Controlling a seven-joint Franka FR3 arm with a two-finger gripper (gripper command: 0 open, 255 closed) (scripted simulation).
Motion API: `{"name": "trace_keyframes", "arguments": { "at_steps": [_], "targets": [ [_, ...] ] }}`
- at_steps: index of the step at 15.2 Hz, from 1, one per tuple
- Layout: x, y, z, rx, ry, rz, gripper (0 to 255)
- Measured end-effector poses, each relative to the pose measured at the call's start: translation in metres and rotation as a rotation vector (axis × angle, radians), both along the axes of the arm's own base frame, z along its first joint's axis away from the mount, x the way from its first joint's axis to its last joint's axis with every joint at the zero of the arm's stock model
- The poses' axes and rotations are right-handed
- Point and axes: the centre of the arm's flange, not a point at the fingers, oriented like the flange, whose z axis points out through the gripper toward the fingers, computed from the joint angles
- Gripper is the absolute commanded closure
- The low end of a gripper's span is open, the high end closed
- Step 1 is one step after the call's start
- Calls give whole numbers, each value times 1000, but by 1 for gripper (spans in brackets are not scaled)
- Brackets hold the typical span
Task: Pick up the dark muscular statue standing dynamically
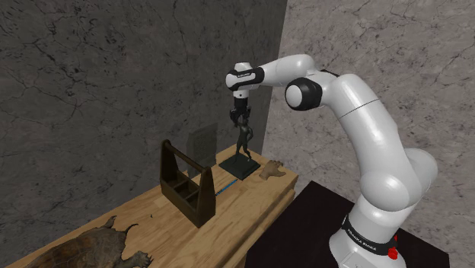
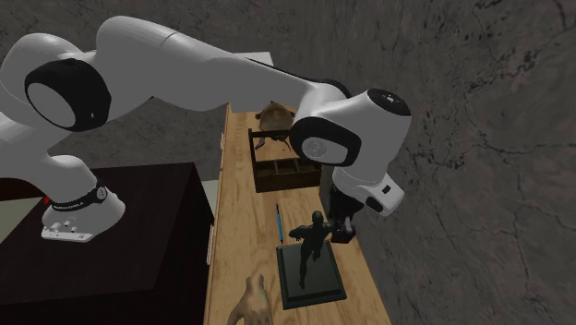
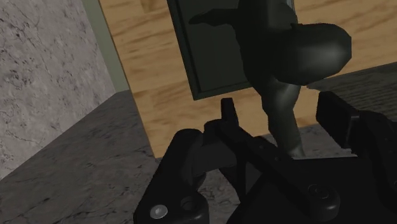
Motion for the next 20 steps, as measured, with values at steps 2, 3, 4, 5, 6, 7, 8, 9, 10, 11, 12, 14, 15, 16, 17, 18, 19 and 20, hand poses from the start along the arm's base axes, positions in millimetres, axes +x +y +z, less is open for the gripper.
{"name": "trace_keyframes", "arguments": {
  "at_steps": [2, 3, 4, 5, 6, 7, 8, 9, 10, 11, 12, 14, 15, 16, 17, 18, 19, 20],
  "targets": [
    [0, 0, 2, -1, -4, 0, 255],
    [1, -1, 2, -1, -5, 0, 255],
    [1, -1, 2, -1, -4, 0, 255],
    [1, -1, 2, -1, -4, 0, 255],
    [1, -1, 2, -1, -4, 0, 255],
    [1, -1, 2, -1, -4, 0, 255],
    [1, -1, 1, -2, -4, 0, 255],
    [1, -1, 2, -2, -5, -1, 255],
    [0, 0, 3, -1, -2, 0, 255],
    [0, 1, 6, 0, 0, 0, 255],
    [0, 1, 10, 0, 0, 0, 255],
    [0, 1, 19, 0, 1, 0, 255],
    [1, 1, 24, 0, 1, 0, 255],
    [1, 1, 30, 0, 1, 0, 255],
    [1, 1, 36, 0, 1, 0, 255],
    [1, 1, 40, 0, 1, 0, 255],
    [0, 1, 45, 0, 1, 0, 255],
    [0, 0, 50, 0, 1, 0, 255]
  ]
}}
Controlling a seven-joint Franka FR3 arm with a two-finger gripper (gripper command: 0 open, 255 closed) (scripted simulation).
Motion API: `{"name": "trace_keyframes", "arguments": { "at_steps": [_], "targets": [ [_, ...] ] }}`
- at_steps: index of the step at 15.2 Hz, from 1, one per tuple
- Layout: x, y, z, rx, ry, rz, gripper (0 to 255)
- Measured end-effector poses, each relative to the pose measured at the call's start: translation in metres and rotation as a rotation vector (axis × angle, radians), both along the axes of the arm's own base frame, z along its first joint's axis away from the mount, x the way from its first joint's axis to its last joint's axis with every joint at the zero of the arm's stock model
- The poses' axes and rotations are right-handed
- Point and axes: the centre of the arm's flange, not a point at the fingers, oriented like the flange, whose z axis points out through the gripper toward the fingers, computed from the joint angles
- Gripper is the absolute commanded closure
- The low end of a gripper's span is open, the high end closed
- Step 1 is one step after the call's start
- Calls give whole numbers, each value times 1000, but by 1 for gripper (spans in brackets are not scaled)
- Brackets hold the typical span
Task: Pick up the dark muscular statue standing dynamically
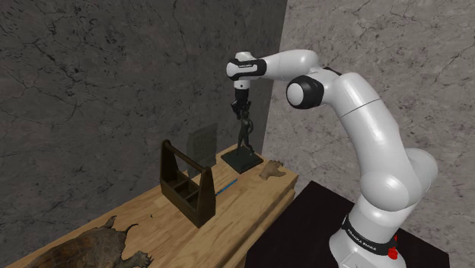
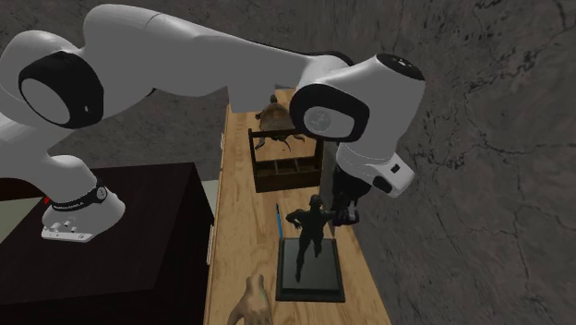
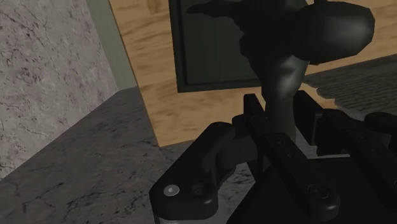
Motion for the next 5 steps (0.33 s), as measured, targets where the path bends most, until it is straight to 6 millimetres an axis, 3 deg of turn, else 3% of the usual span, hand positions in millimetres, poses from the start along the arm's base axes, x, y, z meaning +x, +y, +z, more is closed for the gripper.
{"name": "trace_keyframes", "arguments": {
  "at_steps": [5],
  "targets": [
    [0, 0, 24, 0, 0, 0, 255]
  ]
}}
